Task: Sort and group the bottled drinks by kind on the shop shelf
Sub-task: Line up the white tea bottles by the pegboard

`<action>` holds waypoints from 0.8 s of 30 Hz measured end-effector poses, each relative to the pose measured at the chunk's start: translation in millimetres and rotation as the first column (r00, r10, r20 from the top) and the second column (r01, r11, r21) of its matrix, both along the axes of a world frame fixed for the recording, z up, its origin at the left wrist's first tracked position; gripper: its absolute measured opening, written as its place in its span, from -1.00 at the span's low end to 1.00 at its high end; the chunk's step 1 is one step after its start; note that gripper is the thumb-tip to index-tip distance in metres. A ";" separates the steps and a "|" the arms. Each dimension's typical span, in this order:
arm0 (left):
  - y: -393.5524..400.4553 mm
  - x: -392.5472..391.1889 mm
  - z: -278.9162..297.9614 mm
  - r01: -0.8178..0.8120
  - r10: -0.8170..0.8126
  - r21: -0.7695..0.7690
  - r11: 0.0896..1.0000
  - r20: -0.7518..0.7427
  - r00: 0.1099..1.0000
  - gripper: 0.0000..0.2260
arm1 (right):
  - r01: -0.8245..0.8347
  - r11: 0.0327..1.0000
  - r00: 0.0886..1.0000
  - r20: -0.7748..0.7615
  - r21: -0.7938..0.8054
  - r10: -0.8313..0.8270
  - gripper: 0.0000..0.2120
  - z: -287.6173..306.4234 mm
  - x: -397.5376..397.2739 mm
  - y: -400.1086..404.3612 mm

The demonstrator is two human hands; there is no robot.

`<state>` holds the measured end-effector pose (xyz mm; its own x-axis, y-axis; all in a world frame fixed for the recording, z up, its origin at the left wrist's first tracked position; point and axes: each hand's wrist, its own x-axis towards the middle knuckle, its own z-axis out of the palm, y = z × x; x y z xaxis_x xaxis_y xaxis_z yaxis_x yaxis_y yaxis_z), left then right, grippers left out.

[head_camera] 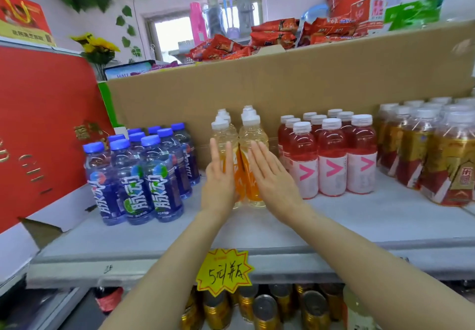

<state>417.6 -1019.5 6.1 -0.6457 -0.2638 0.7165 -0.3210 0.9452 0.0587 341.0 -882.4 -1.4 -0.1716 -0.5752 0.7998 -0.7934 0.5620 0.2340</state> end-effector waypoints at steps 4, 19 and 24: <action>-2.6 -1.7 -0.6 0.039 -0.039 0.053 0.998 -0.008 0.999 0.17 | 0.045 0.999 0.999 -0.024 -0.013 -0.046 -0.42 -3.2 -0.2 -3.0; -98.5 117.1 -4.8 -0.039 0.014 -0.247 0.968 -0.103 0.995 0.12 | -0.026 1.000 1.000 -0.012 -0.009 0.026 0.04 11.2 99.1 -93.2; -174.6 171.7 -7.1 -0.076 0.053 -0.147 0.986 -0.152 0.987 0.12 | -0.081 0.996 0.997 0.024 0.035 0.080 -0.02 1.2 126.5 -154.5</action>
<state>589.4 -1194.1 -1.0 -0.5152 -0.1819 0.8375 -0.3802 0.9243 -0.0331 467.5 -1036.9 -0.2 -0.1418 -0.6159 0.7749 -0.8410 0.4879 0.2339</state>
